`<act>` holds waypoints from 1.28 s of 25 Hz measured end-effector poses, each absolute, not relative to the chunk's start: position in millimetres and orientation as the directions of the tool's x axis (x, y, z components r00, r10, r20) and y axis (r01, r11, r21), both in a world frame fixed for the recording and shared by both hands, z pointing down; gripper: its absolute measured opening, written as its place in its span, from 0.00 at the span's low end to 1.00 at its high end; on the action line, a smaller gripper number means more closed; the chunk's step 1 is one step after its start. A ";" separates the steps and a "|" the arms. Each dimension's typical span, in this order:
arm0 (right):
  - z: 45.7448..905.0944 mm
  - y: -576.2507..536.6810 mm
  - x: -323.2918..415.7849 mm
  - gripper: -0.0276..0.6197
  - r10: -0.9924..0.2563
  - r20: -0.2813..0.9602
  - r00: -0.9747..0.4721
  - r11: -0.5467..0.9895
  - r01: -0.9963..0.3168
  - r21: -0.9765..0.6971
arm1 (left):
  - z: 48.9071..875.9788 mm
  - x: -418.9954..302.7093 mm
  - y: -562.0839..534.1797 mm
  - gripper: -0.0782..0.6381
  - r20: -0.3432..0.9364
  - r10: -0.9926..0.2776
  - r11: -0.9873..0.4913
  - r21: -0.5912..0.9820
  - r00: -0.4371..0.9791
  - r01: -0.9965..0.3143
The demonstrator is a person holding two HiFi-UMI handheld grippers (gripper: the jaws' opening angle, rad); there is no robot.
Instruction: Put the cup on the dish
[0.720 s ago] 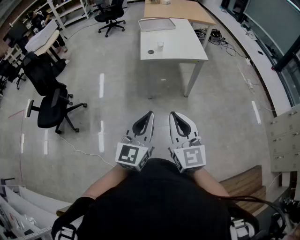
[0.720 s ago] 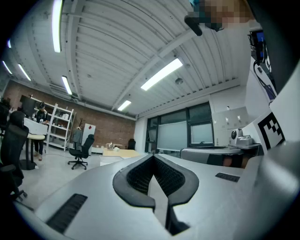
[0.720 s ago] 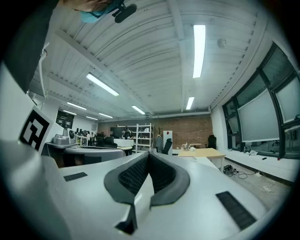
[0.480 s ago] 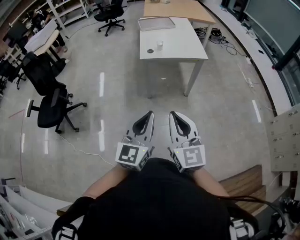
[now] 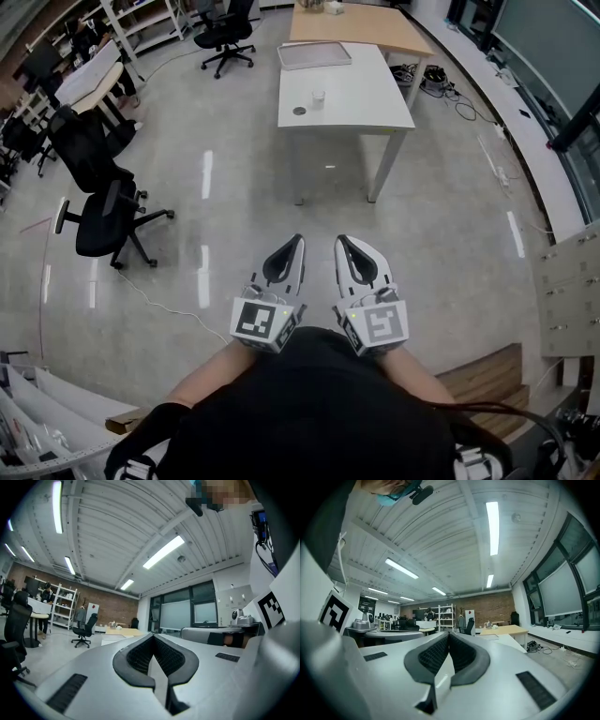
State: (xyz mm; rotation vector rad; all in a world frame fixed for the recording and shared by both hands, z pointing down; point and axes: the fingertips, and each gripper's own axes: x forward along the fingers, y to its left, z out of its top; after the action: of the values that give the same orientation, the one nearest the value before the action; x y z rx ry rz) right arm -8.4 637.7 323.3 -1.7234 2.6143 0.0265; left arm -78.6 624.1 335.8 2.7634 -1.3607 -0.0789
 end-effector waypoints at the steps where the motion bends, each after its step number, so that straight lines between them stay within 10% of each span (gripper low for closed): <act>1: 325.1 640.0 -5.2 0.06 -0.919 -0.012 -0.395 0.395 -0.919 0.010 | 336.2 -75.6 626.8 0.11 -0.020 -0.796 -0.605 0.076 0.605 -0.793; 32: 341.5 587.1 10.6 0.06 -0.919 0.083 -0.386 0.388 -0.922 0.007 | 357.1 -48.4 579.0 0.11 0.036 -0.794 -0.599 0.127 0.607 -0.790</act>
State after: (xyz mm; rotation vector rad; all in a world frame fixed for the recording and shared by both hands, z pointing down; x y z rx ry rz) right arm 10.6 587.1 341.5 -1.7785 2.6766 -0.0649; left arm -48.4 579.0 357.1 2.6983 -1.3367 -0.0368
